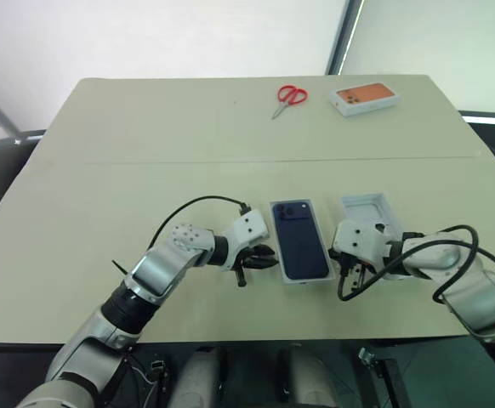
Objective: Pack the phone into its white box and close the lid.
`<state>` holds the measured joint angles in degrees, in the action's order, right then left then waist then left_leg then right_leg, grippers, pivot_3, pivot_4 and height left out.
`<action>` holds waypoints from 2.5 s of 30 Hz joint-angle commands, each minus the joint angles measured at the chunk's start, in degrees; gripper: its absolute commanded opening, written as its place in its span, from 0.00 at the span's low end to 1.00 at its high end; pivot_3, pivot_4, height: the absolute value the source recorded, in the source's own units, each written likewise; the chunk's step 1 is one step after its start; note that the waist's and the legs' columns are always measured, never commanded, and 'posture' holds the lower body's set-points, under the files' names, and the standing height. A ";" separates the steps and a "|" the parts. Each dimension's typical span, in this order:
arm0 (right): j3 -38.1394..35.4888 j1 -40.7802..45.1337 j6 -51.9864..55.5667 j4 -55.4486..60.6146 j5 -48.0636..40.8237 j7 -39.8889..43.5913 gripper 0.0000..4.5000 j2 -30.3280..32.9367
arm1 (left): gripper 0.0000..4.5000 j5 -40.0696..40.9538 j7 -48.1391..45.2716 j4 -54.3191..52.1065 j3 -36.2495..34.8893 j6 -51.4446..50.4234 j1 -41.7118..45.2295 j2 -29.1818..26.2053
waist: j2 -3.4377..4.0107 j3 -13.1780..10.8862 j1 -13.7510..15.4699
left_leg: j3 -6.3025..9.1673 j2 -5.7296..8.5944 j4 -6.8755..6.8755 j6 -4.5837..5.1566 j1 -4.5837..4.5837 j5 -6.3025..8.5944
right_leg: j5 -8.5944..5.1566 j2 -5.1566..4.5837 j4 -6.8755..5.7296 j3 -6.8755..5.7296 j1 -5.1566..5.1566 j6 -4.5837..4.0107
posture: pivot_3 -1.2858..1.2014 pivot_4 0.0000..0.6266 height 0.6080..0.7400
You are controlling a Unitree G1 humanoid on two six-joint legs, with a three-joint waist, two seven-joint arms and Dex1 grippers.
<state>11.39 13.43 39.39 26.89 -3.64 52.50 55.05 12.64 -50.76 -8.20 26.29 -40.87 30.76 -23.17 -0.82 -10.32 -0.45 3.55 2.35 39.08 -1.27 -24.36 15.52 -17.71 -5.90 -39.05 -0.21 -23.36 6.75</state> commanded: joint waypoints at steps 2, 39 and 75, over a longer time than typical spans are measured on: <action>-2.60 -0.02 -1.44 2.10 -0.87 0.95 0.00 1.15 | 0.24 0.39 -0.01 -0.97 -0.49 0.30 0.35 0.97 | 0.00 0.00 0.00 | 0.00 0.00 0.00 0.00 0.00 0.00 | 0.00 0.00 0.00 0.00 0.00 0.00 | 0.52 0.24 0.68; -16.72 14.47 53.11 -2.25 -21.49 -22.13 0.24 -10.54 | 0.23 7.56 -9.02 -4.98 -18.28 23.78 -13.47 -8.38 | 0.03 0.03 -0.02 | -0.02 0.03 -0.04 -0.01 -0.04 -0.01 | 0.01 -0.10 0.00 0.00 -0.06 -0.01 | 0.52 0.24 0.68; -14.25 11.61 13.34 -2.10 -109.36 -103.42 0.01 -53.23 | 0.23 8.73 -1.11 -0.76 -25.31 23.45 -16.66 -7.17 | 0.13 0.01 -0.63 | -0.06 -0.13 -0.04 0.08 -0.07 0.03 | 0.01 0.08 -0.19 0.06 -0.23 0.00 | 0.52 0.24 0.68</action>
<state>-4.31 25.65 55.76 20.21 -111.51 -47.48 3.52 21.59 -52.04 -6.97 0.38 -17.88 13.70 -30.62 -0.69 -10.32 -1.08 3.49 2.23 39.04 -1.19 -24.43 15.55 -17.70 -5.82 -39.23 -0.15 -23.60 6.75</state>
